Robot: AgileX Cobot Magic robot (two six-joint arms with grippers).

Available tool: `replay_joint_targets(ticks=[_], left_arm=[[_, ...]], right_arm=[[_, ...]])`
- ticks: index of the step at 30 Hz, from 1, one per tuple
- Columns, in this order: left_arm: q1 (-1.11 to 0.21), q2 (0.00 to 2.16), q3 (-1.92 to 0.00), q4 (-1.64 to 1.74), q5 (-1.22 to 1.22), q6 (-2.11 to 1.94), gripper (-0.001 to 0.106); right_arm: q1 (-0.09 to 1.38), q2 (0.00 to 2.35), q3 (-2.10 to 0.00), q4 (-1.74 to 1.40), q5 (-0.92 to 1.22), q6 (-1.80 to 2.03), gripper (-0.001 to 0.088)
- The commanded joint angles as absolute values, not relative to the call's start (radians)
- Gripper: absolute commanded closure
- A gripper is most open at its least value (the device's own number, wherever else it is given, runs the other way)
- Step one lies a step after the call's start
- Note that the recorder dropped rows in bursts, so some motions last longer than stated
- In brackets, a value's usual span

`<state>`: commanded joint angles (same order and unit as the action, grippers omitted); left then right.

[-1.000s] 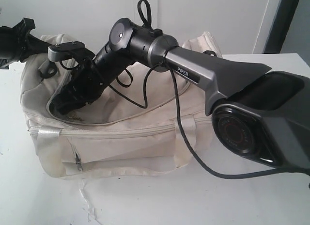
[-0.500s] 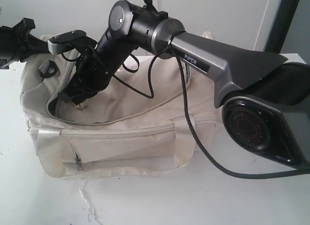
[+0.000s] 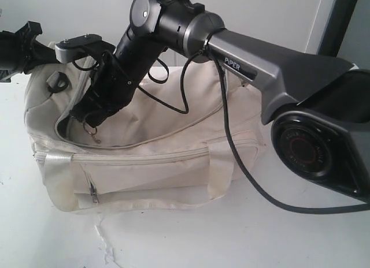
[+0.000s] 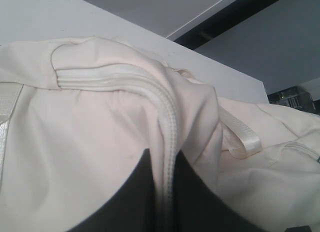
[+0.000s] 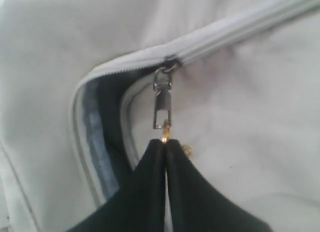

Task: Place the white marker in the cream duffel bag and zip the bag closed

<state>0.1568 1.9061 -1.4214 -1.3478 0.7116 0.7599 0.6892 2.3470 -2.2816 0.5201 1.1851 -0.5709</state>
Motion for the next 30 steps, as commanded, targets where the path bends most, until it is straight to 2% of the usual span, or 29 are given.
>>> replay_joint_targets(ticks=[13,15,18,21,23,30], left_arm=[[0.157,1.906,-1.421,-1.353,0.721,0.76,0.105],[0.157,1.906,-1.421,-1.353,0.721,0.76,0.105],[0.157,1.906,-1.421,-1.353,0.721,0.76,0.105],[0.157,1.906,-1.421,-1.353,0.721,0.76,0.105],[0.157,1.906,-1.421,-1.353,0.721,0.76,0.105],[0.157,1.906,-1.421,-1.353,0.727,0.76,0.105]], right_arm=[[0.689,2.38,-2.282,0.522,1.045,-0.52,0.0848],[0.689,2.363,-2.282,0.525,1.07,-0.514,0.0755],[0.689,2.354,-2.282,0.56,1.133,-0.514,0.0533],[0.697,2.365,-2.282,0.626,1.172,-0.514,0.0365],[0.707,2.378,-2.282,0.628,1.149,-0.517,0.0331],[0.713,2.425,-2.282,0.542,1.047,-0.455,0.035]])
